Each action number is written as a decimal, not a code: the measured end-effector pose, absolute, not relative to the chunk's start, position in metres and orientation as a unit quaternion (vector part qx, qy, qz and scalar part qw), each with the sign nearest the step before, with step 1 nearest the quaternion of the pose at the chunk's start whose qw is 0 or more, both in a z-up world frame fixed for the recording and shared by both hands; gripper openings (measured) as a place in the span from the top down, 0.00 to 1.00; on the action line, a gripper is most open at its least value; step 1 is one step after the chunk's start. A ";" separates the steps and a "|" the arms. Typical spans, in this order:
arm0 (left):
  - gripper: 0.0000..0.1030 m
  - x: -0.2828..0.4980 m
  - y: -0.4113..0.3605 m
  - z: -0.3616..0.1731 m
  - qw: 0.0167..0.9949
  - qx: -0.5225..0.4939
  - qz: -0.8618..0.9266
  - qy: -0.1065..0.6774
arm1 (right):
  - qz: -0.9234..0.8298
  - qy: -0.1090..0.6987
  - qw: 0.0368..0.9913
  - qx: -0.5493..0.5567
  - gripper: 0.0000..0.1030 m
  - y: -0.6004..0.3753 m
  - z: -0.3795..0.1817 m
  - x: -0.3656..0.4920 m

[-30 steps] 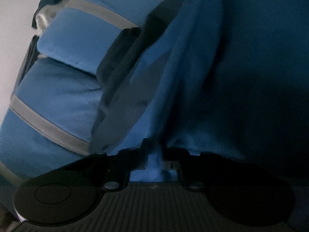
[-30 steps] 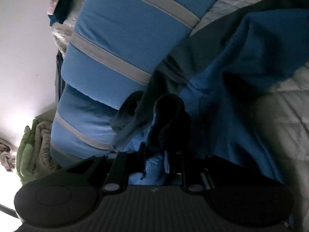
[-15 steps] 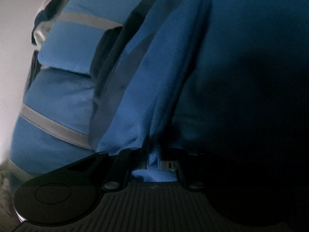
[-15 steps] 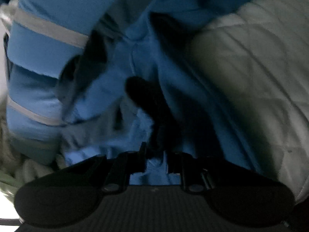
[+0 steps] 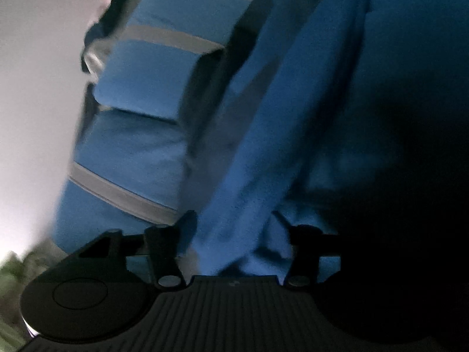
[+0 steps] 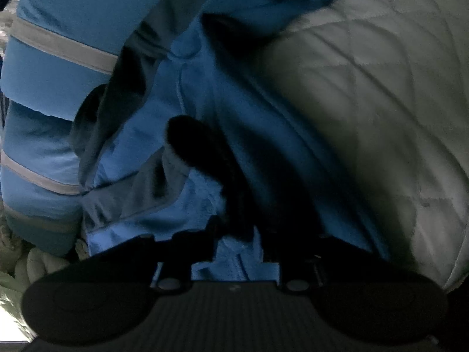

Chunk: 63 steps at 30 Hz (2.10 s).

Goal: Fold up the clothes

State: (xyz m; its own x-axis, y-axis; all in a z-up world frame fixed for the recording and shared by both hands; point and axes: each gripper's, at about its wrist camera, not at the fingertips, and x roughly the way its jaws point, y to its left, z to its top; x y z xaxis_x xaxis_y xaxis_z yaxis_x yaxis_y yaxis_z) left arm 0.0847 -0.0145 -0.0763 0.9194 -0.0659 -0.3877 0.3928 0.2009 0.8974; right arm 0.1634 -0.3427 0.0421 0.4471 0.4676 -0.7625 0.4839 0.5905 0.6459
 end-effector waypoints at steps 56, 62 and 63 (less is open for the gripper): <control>0.94 0.077 -0.065 -0.115 0.725 0.642 -0.205 0.139 | 0.215 0.383 0.898 -0.005 0.41 -0.183 0.119 0.248; 0.94 0.074 -0.066 -0.116 0.722 0.644 -0.205 0.146 | 0.285 0.359 0.882 -0.111 0.48 -0.116 0.094 0.273; 0.94 0.074 -0.066 -0.116 0.722 0.644 -0.205 0.147 | 0.289 0.358 0.879 -0.123 0.49 -0.107 0.088 0.276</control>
State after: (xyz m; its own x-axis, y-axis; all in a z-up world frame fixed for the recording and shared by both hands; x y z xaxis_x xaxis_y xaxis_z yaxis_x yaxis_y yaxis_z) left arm 0.0736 -0.0662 -0.1157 0.8728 -0.1077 -0.4761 0.4853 0.0862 0.8701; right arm 0.2762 -0.1068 0.0881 0.5767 0.4196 -0.7010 -0.5959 0.8030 -0.0097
